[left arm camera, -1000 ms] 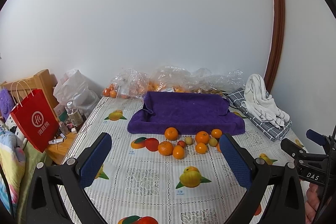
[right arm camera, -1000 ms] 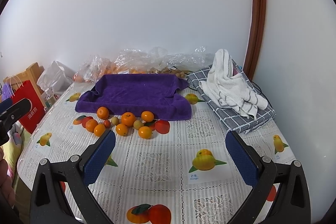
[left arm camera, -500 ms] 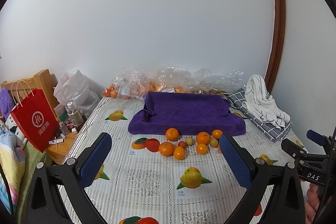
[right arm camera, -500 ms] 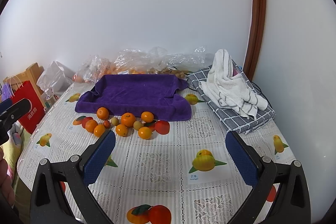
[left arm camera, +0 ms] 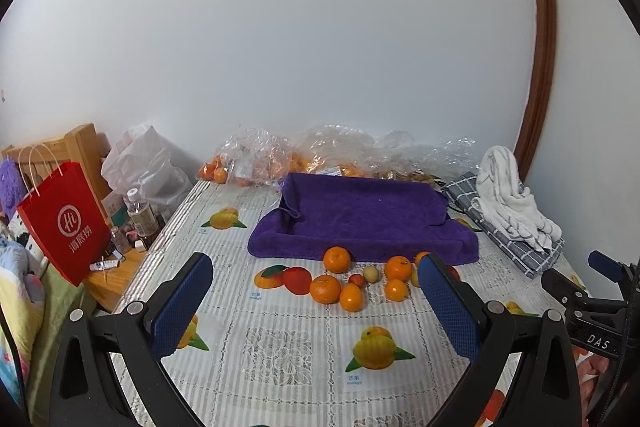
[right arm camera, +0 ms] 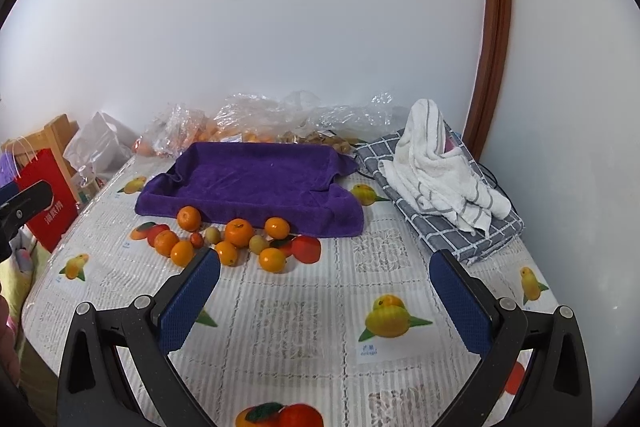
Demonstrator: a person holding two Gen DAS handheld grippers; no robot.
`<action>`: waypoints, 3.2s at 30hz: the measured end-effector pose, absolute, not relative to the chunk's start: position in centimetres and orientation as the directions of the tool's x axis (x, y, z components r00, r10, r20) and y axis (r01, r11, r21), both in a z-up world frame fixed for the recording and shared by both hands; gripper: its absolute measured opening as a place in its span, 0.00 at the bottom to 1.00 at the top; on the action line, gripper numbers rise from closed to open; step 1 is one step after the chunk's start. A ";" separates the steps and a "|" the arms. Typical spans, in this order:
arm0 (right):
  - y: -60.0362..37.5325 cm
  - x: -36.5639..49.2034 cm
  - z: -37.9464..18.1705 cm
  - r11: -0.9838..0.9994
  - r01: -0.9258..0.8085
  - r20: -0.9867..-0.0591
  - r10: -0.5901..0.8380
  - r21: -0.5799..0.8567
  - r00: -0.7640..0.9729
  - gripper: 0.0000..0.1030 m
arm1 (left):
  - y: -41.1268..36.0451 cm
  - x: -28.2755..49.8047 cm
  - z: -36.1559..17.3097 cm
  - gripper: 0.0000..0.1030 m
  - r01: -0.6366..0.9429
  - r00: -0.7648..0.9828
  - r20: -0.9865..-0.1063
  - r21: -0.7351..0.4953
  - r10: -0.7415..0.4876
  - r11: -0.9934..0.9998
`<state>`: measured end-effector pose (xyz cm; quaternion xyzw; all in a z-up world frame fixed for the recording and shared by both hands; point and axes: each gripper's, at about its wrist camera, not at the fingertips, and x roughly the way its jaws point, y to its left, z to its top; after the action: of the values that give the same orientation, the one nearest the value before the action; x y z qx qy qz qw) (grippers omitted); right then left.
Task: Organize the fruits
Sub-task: 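Lower the right tool and grasp an orange tangerine from the pile, then carry the tangerine in the right tool onto the purple towel and release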
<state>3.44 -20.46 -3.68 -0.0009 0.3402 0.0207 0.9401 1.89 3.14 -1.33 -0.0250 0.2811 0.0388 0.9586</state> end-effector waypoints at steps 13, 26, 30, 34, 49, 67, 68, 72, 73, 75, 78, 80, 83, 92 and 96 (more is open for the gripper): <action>-18.8 10.4 -10.9 0.996 -0.085 -0.751 0.079 0.031 0.655 0.95 | 7.6 7.4 -8.2 1.00 -0.073 0.769 -0.638 -0.010 0.049 0.997; -15.9 15.3 -18.7 0.973 -0.182 -0.811 0.221 0.143 0.542 0.57 | 10.7 10.6 -14.3 0.92 -0.038 0.669 -0.743 -0.040 -0.004 0.998; -15.3 16.0 -19.6 0.971 -0.192 -0.816 0.224 0.141 0.533 0.43 | 10.3 11.8 -15.3 0.89 -0.018 0.646 -0.762 -0.080 -0.049 0.997; -15.1 15.7 -19.5 0.968 -0.220 -0.816 0.225 0.123 0.533 0.35 | 8.9 12.6 -15.9 0.80 0.050 0.625 -0.767 -0.147 -0.146 0.988; -17.4 14.6 -18.7 0.976 -0.180 -0.826 0.203 0.125 0.526 0.35 | 8.3 16.3 -18.6 0.38 0.074 0.540 -0.758 -0.390 -0.366 0.918; -16.7 14.9 -19.4 0.979 -0.161 -0.831 0.192 0.125 0.521 0.36 | 8.7 15.7 -18.4 0.39 0.038 0.578 -0.794 -0.205 -0.188 0.978; -16.8 14.9 -19.4 0.979 -0.160 -0.830 0.195 0.129 0.522 0.35 | 8.7 15.8 -18.6 0.39 0.032 0.577 -0.796 -0.204 -0.184 0.979; -17.1 14.8 -19.2 0.976 -0.161 -0.828 0.209 0.145 0.520 0.35 | 8.2 15.9 -18.5 0.39 0.031 0.590 -0.792 -0.169 -0.155 0.985; -17.1 14.7 -18.9 0.976 -0.162 -0.825 0.211 0.147 0.524 0.35 | 8.1 15.9 -18.4 0.39 0.038 0.590 -0.792 -0.168 -0.158 0.985; -17.3 14.5 -18.2 0.975 -0.166 -0.815 0.212 0.144 0.539 0.35 | 8.3 15.9 -18.0 0.39 0.046 0.584 -0.791 -0.191 -0.182 0.980; -17.4 14.5 -17.1 0.976 -0.169 -0.800 0.210 0.138 0.562 0.35 | 8.3 15.8 -16.8 0.38 0.038 0.596 -0.782 -0.200 -0.183 0.979; -17.6 14.6 -16.3 0.975 -0.170 -0.790 0.213 0.140 0.575 0.35 | 8.2 15.7 -15.5 0.38 0.039 0.611 -0.772 -0.191 -0.174 0.981; -18.0 15.6 -14.6 0.976 -0.165 -0.773 0.215 0.145 0.597 0.35 | 8.2 15.8 -12.9 0.38 0.045 0.641 -0.751 -0.167 -0.156 0.985; -18.6 21.1 -10.1 0.981 -0.153 -0.734 0.188 0.116 0.653 0.35 | 8.6 19.0 -6.8 0.38 0.042 0.708 -0.689 -0.176 -0.153 0.984; -19.0 23.5 -8.5 0.983 -0.138 -0.717 0.181 0.118 0.673 0.35 | 8.4 21.1 -5.3 0.38 0.055 0.732 -0.663 -0.173 -0.157 0.983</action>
<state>23.45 -19.03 -8.52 0.0269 0.3948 0.0873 0.9142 21.12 8.42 -5.32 -0.0707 0.3615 -0.0572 0.9279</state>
